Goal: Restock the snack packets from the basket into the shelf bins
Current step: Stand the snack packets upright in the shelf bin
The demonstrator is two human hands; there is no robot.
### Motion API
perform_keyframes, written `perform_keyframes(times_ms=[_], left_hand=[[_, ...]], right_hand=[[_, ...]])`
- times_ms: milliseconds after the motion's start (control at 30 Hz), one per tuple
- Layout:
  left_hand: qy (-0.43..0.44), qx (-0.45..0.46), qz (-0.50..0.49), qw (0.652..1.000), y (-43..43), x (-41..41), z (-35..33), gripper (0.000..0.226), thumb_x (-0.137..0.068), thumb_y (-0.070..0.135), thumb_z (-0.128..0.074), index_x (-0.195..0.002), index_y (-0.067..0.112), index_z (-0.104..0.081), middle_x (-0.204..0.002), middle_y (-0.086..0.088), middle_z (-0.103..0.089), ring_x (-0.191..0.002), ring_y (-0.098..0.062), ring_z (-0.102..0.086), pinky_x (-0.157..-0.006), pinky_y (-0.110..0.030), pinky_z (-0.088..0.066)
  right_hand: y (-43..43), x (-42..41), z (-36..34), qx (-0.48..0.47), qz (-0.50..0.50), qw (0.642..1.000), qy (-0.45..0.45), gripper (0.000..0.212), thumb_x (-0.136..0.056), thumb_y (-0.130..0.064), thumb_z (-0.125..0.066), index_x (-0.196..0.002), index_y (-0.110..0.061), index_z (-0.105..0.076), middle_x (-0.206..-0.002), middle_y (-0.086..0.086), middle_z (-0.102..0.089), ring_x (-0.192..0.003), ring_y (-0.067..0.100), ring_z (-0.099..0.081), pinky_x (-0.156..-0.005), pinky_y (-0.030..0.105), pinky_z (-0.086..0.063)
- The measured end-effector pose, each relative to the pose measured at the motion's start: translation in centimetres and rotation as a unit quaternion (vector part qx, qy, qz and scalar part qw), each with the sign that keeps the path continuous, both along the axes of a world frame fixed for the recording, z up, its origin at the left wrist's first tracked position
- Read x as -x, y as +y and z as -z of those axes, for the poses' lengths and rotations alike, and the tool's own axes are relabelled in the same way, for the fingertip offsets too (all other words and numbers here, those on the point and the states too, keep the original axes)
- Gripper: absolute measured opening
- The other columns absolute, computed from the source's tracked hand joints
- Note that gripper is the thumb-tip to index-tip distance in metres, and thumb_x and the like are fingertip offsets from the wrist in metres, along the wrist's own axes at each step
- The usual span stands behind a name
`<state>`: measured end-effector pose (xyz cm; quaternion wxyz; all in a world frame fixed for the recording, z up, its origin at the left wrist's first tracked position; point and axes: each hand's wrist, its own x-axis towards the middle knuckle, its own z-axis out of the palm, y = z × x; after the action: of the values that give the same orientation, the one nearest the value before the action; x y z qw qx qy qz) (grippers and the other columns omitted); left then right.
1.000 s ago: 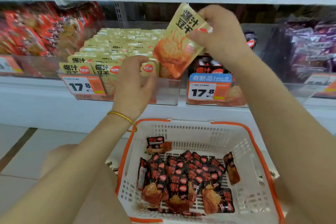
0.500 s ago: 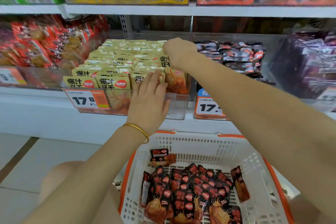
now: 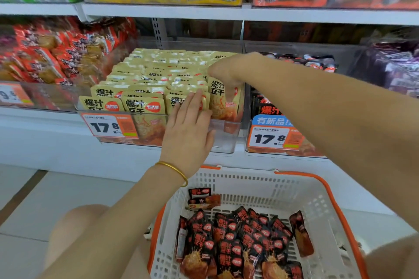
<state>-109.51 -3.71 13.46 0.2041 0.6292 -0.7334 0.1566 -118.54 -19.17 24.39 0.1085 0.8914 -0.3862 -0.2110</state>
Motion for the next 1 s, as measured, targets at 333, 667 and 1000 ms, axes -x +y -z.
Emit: perform_keyframes(times_ms=[333,667,1000], left_hand=[[0.032,0.04,0.056,0.997,0.2,-0.5,-0.3,0.032,-0.084,0.017,-0.056,-0.112,0.003,-0.058,-0.143,-0.024,-0.039,-0.133,-0.039,-0.036,-0.112,-0.05,-0.027],[-0.005,-0.02,0.13,0.991,5.5,-2.5,4.4,0.02,-0.077,0.0,-0.047,-0.089,0.004,-0.064,-0.096,-0.013,-0.059,-0.086,-0.035,-0.053,-0.066,-0.045,-0.043],[-0.085,-0.348,0.018,0.933,3.3,-1.2,9.3,0.032,-0.092,0.008,-0.043,-0.118,0.015,-0.06,-0.123,-0.007,-0.052,-0.118,-0.028,-0.041,-0.092,-0.038,-0.04]], right_hand=[[2.8,0.2,0.1,0.153,0.061,0.974,-0.156,0.061,-0.081,-0.018,-0.073,-0.13,-0.005,-0.039,-0.128,0.014,-0.051,-0.12,0.034,-0.046,-0.089,0.044,-0.041],[19.3,7.5,10.5,-0.068,0.024,0.88,-0.47,0.012,-0.088,-0.017,-0.059,-0.099,-0.015,-0.053,-0.086,-0.002,-0.058,-0.076,0.022,-0.056,-0.067,0.038,-0.048],[16.0,8.3,29.6,-0.291,0.144,0.91,-0.258,0.013,-0.091,-0.007,-0.047,-0.085,-0.018,-0.049,-0.089,-0.001,-0.05,-0.088,0.025,-0.051,-0.08,0.038,-0.047]])
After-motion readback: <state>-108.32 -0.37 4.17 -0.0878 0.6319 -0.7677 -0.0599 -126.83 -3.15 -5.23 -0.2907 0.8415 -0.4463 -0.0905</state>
